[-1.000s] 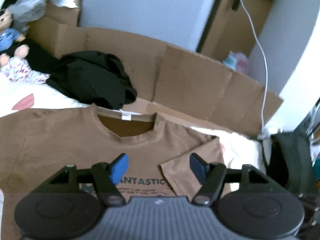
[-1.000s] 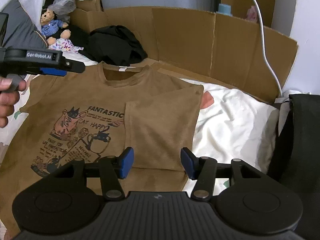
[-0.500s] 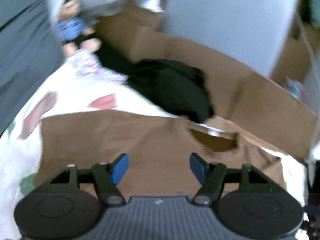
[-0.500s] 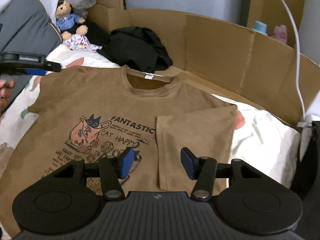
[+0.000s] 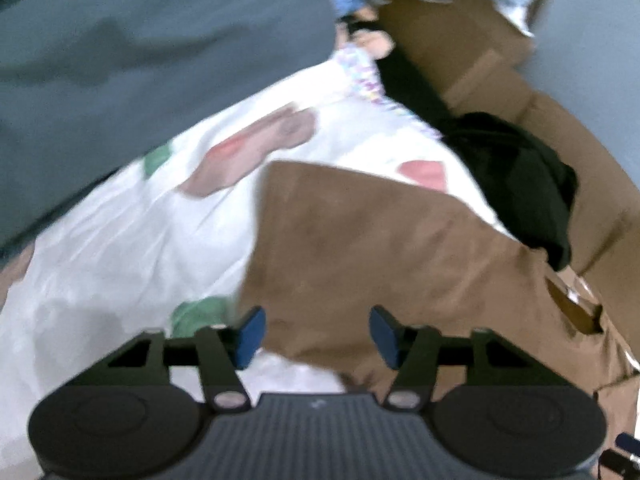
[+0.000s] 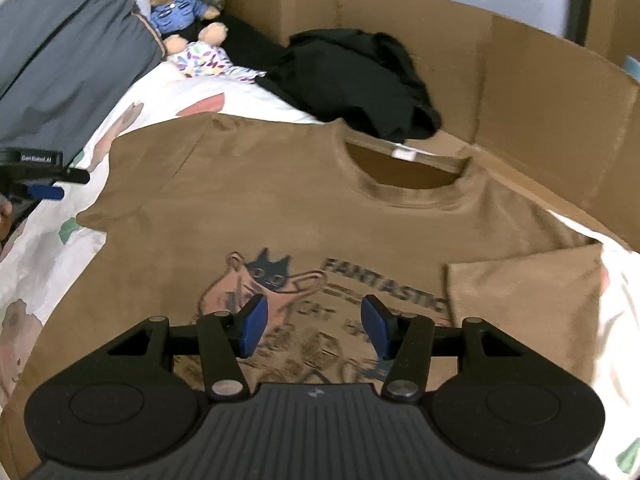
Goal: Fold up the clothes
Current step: 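Move the left gripper to the opposite shirt side and pinch its edge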
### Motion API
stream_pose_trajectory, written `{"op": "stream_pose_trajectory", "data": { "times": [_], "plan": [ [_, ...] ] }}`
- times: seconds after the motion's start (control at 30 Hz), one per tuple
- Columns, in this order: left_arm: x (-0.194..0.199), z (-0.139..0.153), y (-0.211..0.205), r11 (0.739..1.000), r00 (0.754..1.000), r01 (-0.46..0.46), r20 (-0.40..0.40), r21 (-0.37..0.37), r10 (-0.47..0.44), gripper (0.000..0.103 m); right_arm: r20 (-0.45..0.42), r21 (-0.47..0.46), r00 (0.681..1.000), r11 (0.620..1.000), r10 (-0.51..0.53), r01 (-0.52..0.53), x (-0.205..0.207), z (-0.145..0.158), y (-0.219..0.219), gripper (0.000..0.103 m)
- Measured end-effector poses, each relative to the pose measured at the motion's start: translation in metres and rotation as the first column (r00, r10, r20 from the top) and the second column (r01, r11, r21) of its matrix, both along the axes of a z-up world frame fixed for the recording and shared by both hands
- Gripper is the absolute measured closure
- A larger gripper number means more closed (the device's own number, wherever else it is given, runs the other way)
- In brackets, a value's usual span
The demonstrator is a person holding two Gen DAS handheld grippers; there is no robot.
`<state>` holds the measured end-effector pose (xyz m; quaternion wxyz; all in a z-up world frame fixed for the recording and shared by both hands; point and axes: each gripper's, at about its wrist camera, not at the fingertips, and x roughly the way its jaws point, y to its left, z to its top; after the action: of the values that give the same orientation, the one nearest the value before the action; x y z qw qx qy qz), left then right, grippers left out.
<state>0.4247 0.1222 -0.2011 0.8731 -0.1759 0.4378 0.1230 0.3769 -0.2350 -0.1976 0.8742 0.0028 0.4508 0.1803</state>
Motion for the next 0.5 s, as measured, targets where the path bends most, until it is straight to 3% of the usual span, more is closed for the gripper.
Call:
{"op": "stream_pose_trajectory", "data": {
  "times": [0.1,0.33,0.5],
  "plan": [
    [-0.007,-0.006,0.014,0.999,1.0,-0.022,-0.009,-0.04,0.022,0.055,-0.008,0.002,1.0,1.0,0.016,-0.016,0.002,-0.006,0.012,0.046],
    [-0.018,-0.018,0.031,0.995,0.997,-0.078,-0.016,-0.058,0.077,0.056,-0.036,0.03,0.997,0.997,0.067,-0.066,0.003,-0.018,0.036,0.046],
    [-0.023,-0.034,0.046,0.978,0.987,-0.159,-0.031,-0.132,0.156,0.074,-0.047,0.042,0.995,0.995,0.089,-0.087,0.002,-0.024,0.048,0.046]
  ]
}}
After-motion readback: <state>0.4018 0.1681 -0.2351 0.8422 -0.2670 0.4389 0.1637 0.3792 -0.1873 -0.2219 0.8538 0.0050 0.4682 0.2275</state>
